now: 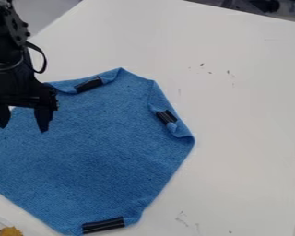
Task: Fold the cloth from top right to bottom left
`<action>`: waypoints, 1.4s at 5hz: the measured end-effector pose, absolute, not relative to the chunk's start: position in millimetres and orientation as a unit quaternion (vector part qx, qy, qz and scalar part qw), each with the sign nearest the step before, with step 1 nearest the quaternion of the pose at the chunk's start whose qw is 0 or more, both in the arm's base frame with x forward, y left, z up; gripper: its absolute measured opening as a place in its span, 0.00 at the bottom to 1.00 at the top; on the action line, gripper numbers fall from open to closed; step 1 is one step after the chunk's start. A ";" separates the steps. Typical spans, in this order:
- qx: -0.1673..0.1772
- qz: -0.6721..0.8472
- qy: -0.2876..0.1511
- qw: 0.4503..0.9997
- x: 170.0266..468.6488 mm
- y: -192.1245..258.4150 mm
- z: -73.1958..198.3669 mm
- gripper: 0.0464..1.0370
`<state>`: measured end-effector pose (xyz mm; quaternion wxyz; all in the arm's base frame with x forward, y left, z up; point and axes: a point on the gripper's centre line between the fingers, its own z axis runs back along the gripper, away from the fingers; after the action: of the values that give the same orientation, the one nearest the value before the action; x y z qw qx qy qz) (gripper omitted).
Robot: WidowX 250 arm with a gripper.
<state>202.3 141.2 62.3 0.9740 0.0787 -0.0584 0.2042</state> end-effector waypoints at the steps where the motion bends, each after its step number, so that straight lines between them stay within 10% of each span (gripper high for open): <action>1: 0.074 0.207 -0.049 0.974 201.5 139.6 57.0 0.96; 7: 0.114 0.130 -0.060 0.983 309.6 1.5 66.9 0.96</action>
<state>309.6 1.5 66.9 0.9831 0.1140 -0.0600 0.1301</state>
